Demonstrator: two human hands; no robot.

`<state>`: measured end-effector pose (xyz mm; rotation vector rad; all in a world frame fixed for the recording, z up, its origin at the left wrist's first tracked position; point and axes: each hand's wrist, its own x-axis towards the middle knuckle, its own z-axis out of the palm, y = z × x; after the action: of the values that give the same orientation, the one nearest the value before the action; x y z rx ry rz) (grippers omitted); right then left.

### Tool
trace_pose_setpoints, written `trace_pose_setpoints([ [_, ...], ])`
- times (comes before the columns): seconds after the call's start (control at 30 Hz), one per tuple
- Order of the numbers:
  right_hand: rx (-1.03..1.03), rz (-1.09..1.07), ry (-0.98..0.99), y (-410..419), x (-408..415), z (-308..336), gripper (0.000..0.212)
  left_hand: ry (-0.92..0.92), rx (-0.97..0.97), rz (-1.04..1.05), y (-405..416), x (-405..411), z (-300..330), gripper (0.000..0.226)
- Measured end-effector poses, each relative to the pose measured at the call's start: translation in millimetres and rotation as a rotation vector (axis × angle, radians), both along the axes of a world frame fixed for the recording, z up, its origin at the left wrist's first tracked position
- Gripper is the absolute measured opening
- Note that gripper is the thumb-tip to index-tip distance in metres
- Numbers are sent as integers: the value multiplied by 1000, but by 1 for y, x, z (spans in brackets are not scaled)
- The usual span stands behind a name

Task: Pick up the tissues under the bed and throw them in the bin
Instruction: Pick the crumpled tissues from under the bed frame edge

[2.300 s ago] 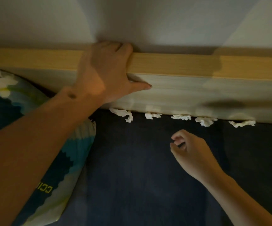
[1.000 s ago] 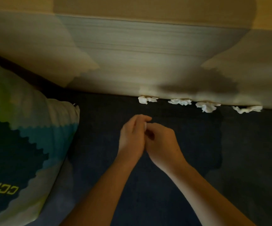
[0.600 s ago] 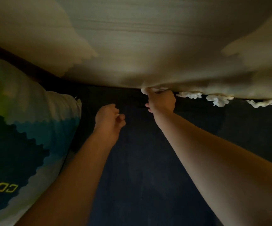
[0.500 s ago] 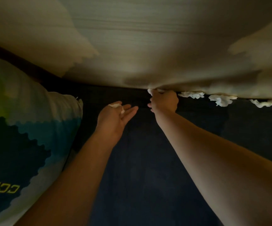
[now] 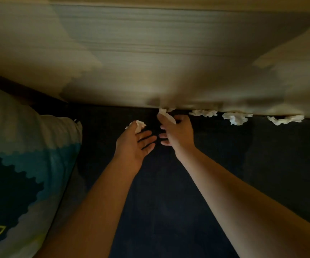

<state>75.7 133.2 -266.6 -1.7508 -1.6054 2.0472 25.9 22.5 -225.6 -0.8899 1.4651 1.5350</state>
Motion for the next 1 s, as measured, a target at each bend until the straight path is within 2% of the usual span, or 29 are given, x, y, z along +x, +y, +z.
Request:
trace_pose_setpoints([
  [0.07, 94, 48, -69, -4, -20, -11, 59, 13, -11, -22, -1, -1, -1, 31],
  [0.1, 145, 49, -113, -4, -28, -17, 55, 22, -16, -34, -2, -2, -1, 32],
  [0.2, 127, -89, -116, -2, -36, -31, 18, 22, -22, -48, -6, -3, -3, 34],
  [0.23, 77, -146, -89, 0, -34, -32, 15, 17, -22, -49, -7, -4, -2, 35],
  [0.37, 32, -77, 37, 2, -10, -12, 32, -4, -2, -31, -4, -5, 0, 32],
  [0.5, -222, -33, 170, 0, 22, 29, 13, -19, 33, 91, 4, -3, 3, 39],
  [0.6, -427, 175, 163, -6, 36, 54, 8, -94, 112, 162, 13, 0, 4, 56],
  [0.63, -394, 293, 133, -10, 39, 61, 10, -139, 144, 140, 16, 2, 6, 63],
  [0.7, -121, 535, 43, -16, 40, 66, 21, -141, 160, 44, 22, 7, 6, 71],
  [0.77, 246, 738, -44, -15, 40, 68, 31, -58, 91, 14, 27, 12, 6, 61],
  [0.8, 342, 812, -80, -11, 41, 68, 34, -12, 30, 36, 28, 13, 4, 53],
  [0.83, 346, 846, -119, -4, 44, 68, 35, -5, -1, 95, 26, 12, 2, 46],
  [0.87, 252, 801, -136, 5, 49, 67, 33, -35, 19, 168, 24, 11, 1, 42],
  [0.93, 12, 511, -152, 27, 61, 64, 40, -83, 155, 229, 19, 8, 1, 42],
  [1.0, 18, 180, -149, 47, 68, 53, 54, -99, 280, 214, 14, 6, 1, 45],
])
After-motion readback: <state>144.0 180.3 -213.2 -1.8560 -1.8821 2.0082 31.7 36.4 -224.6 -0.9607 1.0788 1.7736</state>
